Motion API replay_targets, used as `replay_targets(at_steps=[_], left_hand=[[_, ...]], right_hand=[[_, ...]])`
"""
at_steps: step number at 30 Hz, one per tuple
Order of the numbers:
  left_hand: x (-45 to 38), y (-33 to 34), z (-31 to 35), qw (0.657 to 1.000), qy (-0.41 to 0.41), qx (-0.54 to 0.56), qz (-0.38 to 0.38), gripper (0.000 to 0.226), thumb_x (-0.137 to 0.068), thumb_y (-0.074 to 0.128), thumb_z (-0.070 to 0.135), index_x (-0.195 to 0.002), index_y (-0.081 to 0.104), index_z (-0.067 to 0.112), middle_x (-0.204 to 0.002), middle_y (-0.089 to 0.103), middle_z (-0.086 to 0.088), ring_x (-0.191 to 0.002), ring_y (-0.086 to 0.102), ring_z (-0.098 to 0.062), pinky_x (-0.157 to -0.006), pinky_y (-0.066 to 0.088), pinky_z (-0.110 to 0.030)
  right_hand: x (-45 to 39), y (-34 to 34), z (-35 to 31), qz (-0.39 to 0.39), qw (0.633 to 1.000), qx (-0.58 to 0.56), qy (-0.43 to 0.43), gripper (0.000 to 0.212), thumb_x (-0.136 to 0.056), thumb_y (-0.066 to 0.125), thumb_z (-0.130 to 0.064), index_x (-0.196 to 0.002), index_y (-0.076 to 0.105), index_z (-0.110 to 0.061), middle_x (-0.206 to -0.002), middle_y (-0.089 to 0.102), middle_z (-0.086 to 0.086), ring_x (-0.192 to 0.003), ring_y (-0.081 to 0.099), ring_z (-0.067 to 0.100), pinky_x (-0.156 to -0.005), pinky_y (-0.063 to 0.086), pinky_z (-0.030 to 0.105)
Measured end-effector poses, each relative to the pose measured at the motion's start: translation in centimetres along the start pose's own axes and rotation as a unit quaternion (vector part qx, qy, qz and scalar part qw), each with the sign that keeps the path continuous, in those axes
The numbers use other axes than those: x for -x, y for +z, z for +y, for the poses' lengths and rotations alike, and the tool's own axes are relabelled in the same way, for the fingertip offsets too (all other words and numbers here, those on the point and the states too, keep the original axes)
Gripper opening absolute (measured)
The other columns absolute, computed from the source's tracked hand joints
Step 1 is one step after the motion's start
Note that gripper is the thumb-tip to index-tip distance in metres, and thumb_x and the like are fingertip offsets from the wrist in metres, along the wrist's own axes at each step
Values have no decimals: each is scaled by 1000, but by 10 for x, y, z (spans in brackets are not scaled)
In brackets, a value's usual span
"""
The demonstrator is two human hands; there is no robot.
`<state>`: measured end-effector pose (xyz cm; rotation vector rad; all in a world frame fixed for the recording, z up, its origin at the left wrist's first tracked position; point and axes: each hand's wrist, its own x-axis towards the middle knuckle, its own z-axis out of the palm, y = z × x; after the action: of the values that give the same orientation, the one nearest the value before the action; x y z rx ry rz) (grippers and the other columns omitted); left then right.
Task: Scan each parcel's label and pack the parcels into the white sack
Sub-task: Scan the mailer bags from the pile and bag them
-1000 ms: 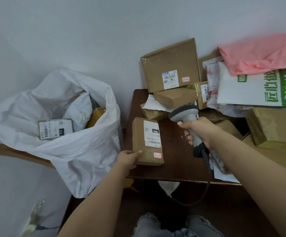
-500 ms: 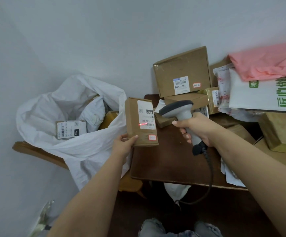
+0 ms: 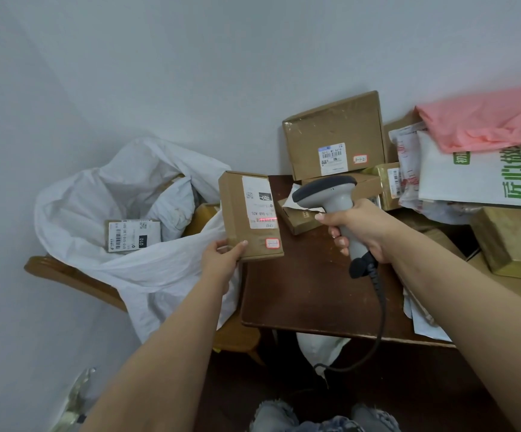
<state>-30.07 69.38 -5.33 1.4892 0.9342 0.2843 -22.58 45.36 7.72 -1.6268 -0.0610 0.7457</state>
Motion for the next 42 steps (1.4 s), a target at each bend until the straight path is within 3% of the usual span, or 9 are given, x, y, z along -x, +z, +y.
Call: replay_targets(at_steps=[11,21,25,28,30,32,33,37,42], left_hand=[[-6,-6,-1,1000,3,0,9,48,-79,80,31,-116,53,18,-111,64,-3,-102,64,-21,-91,54,-36],[2,-20,-1,1000,3,1,4,50,-78,80,33,-119,55,18,-114,66,-5,-104,64,-21,-94,54,-41],[1,-39,16,996,17,87,-9,42,-86,74,21,-120,53,9,-116,64,-12,-98,65,-19,-86,56,-36],[-18,-59,44,986,26,158,54,42,-88,72,18,-120,53,-2,-113,60,-17,-86,63,-17,-72,58,-30],[-34,-73,63,982,18,145,119,59,-83,74,40,-121,57,-2,-111,62,-15,-86,62,-19,-66,55,-26],[-46,-80,78,982,-9,98,164,96,-60,70,75,-130,55,10,-118,63,-7,-102,60,-24,-83,53,-34],[-47,-81,83,981,-21,81,178,109,-49,67,81,-135,50,15,-124,60,-6,-109,58,-27,-90,51,-39],[-45,-45,95,989,3,13,149,77,-78,71,50,-139,45,10,-128,54,-8,-114,54,-29,-87,47,-37],[-33,50,109,997,63,-38,38,72,-79,72,41,-137,46,7,-132,55,-12,-117,56,-32,-103,45,-43]], right_hand=[[-3,3,-1,5,1000,2,-2,19,-91,67,-12,-94,51,-4,-55,45,4,-36,37,11,-37,37,23],[-8,15,-6,-10,1000,7,8,18,-91,68,-12,-88,52,-4,-58,46,5,-41,38,13,-37,39,24],[-14,23,-8,-18,1000,8,8,19,-91,68,-13,-87,52,-5,-58,47,5,-41,40,12,-37,40,24],[-18,25,-9,-22,1000,6,7,20,-91,68,-13,-86,51,-5,-58,46,5,-41,39,13,-38,39,25],[-19,24,-9,-20,1000,1,7,21,-90,69,-14,-84,51,-5,-57,46,6,-41,39,14,-38,39,25],[-20,20,-8,-13,1000,-3,10,21,-90,70,-14,-84,52,-5,-58,46,6,-42,39,14,-39,39,26],[-19,18,-7,-8,1000,-5,12,21,-90,70,-14,-85,52,-4,-58,46,6,-42,39,14,-39,39,26],[-17,-4,-4,14,999,-25,14,21,-90,70,-15,-93,53,-4,-59,48,5,-42,41,13,-40,40,26],[-9,-48,-5,65,996,-64,5,21,-90,69,-16,-92,52,-4,-54,47,4,-40,40,14,-42,41,26]])
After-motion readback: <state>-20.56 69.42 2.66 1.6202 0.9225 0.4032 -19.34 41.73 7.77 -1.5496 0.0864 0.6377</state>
